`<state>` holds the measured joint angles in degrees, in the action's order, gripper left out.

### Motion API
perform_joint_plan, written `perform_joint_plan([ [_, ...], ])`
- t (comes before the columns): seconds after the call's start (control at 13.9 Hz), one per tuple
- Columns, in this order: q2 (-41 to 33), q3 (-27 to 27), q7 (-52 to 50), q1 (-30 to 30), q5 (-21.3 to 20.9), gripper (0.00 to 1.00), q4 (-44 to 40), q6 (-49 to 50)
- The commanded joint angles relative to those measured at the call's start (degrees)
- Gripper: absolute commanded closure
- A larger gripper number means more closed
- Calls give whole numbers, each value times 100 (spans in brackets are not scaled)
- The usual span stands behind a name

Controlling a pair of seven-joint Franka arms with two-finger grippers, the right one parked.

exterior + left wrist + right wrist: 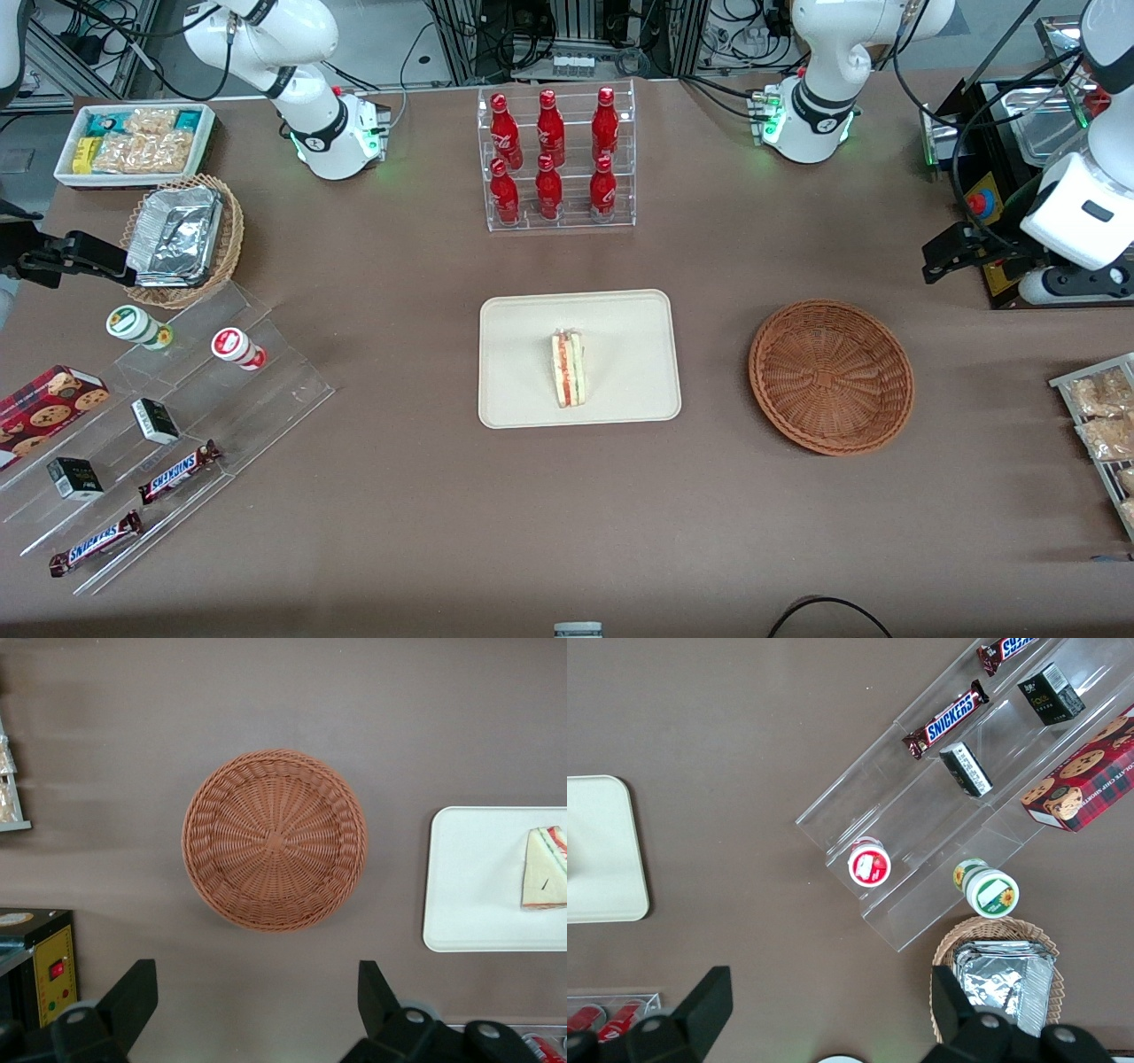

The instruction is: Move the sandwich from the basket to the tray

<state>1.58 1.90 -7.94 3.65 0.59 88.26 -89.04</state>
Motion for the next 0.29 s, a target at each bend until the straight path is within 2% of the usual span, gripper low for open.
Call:
perform_joint_plan([
  [0.0,-649,-23,56,-39,19,0,701,-96],
  [0.22,-624,-32,91,-119,81,0,614,-70],
])
